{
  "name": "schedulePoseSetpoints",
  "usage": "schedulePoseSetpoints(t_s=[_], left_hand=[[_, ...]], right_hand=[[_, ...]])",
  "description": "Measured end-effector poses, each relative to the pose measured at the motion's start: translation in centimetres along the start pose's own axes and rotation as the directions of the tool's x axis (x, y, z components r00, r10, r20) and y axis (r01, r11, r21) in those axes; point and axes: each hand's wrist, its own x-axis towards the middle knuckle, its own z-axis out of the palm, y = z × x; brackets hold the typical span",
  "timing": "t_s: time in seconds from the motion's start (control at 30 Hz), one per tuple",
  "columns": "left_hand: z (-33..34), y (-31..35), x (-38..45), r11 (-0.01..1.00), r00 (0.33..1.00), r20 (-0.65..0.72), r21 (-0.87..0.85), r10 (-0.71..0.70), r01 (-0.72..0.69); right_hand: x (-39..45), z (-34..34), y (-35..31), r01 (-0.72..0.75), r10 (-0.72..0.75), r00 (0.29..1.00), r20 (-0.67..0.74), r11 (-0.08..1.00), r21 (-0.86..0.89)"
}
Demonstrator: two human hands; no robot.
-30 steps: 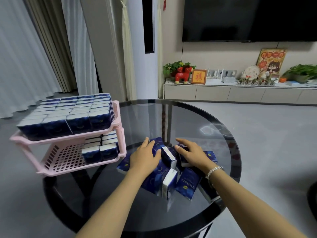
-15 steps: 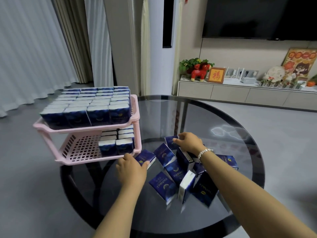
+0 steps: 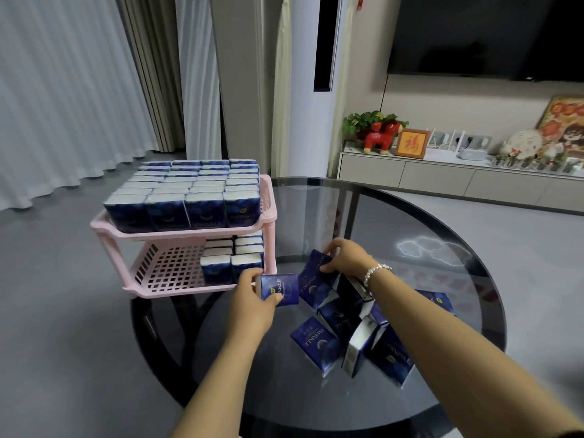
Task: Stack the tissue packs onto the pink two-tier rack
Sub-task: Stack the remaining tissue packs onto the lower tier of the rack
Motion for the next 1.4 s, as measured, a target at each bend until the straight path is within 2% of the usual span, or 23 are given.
schedulePoseSetpoints(t_s=[0.1, 0.2, 0.33, 0.43, 0.57, 0.7, 0.83, 0.93, 1.07, 1.13, 1.23, 1.33, 1.4], left_hand=[[-1.8, -0.1, -0.4, 0.988, 0.999, -0.043, -0.153, 0.025, -0.031], [-3.5, -0.5, -0.8, 0.959, 0.999, -0.045, -0.282, 0.009, -0.021], [-4.6, -0.7, -1.3, 0.873, 0.997, 0.039, -0.481, -0.071, 0.08], [-4.6, -0.7, -1.7, 0.835, 0.984, 0.128, -0.524, -0.121, 0.17], [-5.1, -0.5, -1.7, 0.808, 0.974, 0.174, -0.547, -0.146, 0.219], [-6.1, -0.1, -1.4, 0.769, 0.961, 0.245, -0.587, -0.128, 0.252], [-6.2, 0.2, -1.2, 0.764, 0.936, 0.34, -0.581, -0.084, 0.28], [-6.3, 0.3, -1.0, 0.747, 0.918, 0.395, -0.597, -0.041, 0.291], [-6.1, 0.3, -1.1, 0.795, 0.9, 0.434, -0.558, 0.037, 0.237], [-6.0, 0.0, -0.9, 0.823, 0.906, 0.422, -0.524, 0.028, 0.218], [-6.0, -0.8, -0.3, 0.825, 0.924, 0.382, -0.516, -0.021, 0.232], [-5.9, -1.4, 0.4, 0.815, 0.94, 0.335, -0.525, -0.07, 0.247], [-5.8, -1.6, 0.6, 0.809, 0.945, 0.317, -0.533, -0.082, 0.249]], right_hand=[[-1.7, -0.9, -0.7, 0.084, -0.063, 0.993, -0.099, 0.97, 0.228], [-4.5, -1.6, -1.7, 0.15, -0.092, 0.982, -0.164, 0.911, 0.384], [-7.9, -1.5, -3.4, 0.196, -0.145, 0.98, -0.133, 0.788, 0.584], [-10.0, -1.1, -4.7, 0.257, -0.215, 0.966, -0.144, 0.732, 0.631], [-12.0, 0.2, -5.7, 0.298, -0.295, 0.949, -0.108, 0.737, 0.607], [-13.0, 2.2, -6.6, 0.386, -0.397, 0.914, -0.078, 0.798, 0.462], [-13.0, 3.7, -7.5, 0.464, -0.426, 0.885, -0.188, 0.843, 0.271], [-12.4, 4.3, -7.5, 0.449, -0.404, 0.893, -0.201, 0.838, 0.311], [-11.9, 4.2, -7.7, 0.456, -0.426, 0.89, -0.163, 0.83, 0.322], [-11.7, 4.0, -7.7, 0.435, -0.426, 0.898, -0.108, 0.827, 0.356], [-10.9, 3.2, -7.5, 0.339, -0.341, 0.938, -0.064, 0.86, 0.382], [-9.2, 1.7, -6.4, 0.262, -0.248, 0.961, -0.124, 0.958, 0.114], [-7.9, 1.2, -5.6, 0.198, -0.204, 0.975, -0.084, 0.977, -0.082]])
